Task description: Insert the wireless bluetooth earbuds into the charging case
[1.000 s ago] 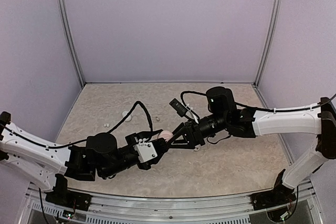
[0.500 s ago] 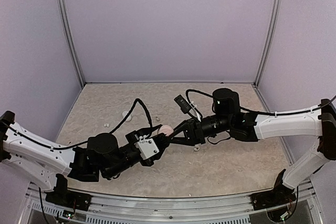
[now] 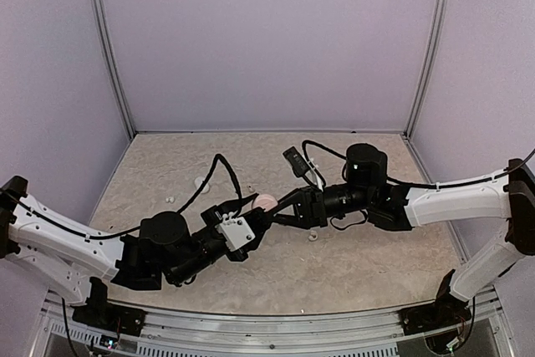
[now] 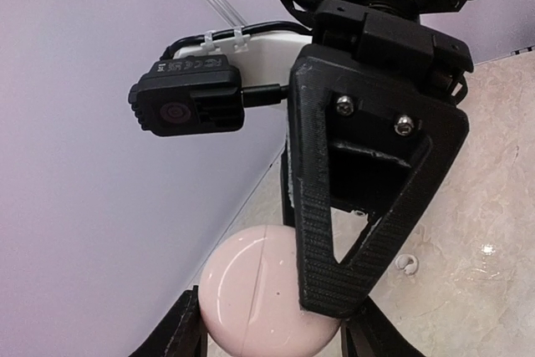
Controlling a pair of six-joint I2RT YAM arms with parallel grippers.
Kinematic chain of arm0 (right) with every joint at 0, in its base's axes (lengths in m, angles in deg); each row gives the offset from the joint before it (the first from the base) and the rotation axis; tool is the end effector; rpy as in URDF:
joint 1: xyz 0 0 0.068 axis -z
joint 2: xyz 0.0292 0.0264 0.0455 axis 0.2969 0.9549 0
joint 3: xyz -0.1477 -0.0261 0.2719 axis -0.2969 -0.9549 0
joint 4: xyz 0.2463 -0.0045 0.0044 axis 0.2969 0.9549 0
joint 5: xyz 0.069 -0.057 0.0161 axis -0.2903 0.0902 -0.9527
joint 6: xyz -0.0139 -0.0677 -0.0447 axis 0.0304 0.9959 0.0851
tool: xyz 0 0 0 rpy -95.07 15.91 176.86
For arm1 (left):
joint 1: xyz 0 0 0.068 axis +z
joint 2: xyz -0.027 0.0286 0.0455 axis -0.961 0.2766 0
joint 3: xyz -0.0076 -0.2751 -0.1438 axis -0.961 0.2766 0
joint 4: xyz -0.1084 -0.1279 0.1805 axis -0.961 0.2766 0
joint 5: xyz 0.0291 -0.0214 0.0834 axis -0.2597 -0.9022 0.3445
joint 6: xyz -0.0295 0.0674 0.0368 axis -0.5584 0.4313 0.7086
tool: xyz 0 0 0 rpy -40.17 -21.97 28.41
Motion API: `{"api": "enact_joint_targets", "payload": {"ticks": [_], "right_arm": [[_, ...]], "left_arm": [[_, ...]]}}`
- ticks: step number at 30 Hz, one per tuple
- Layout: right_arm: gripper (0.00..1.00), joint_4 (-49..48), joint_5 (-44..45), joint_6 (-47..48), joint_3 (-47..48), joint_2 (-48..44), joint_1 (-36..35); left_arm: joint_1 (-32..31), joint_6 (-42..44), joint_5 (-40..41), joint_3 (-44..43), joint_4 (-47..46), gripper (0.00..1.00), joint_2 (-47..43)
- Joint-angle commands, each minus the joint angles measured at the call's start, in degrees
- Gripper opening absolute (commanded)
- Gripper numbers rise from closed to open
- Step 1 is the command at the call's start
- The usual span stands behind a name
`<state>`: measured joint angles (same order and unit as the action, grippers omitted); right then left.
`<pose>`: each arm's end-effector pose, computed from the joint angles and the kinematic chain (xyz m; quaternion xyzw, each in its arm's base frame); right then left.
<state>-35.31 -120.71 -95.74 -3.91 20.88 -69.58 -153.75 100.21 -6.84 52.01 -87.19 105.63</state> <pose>0.1609 0.2939 0.3045 -0.3430 0.6520 0.6422 0.2118 0.0921 -0.2848 0.2987 0.4796 0.5238 -0.0390 0.7029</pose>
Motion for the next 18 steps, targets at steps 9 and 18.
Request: {"api": "enact_joint_targets", "payload": {"ticks": [9,18], "right_arm": [[0.3,-6.26,1.8,-2.31,-1.69,-0.57,0.71],[0.2,-6.83,2.05,-2.45,-2.21,-0.83,0.87]], "left_arm": [[-0.26,0.59,0.21,-2.41,-3.6,0.29,1.1],[-0.34,0.06,0.58,-2.53,-3.45,0.37,1.34]]}}
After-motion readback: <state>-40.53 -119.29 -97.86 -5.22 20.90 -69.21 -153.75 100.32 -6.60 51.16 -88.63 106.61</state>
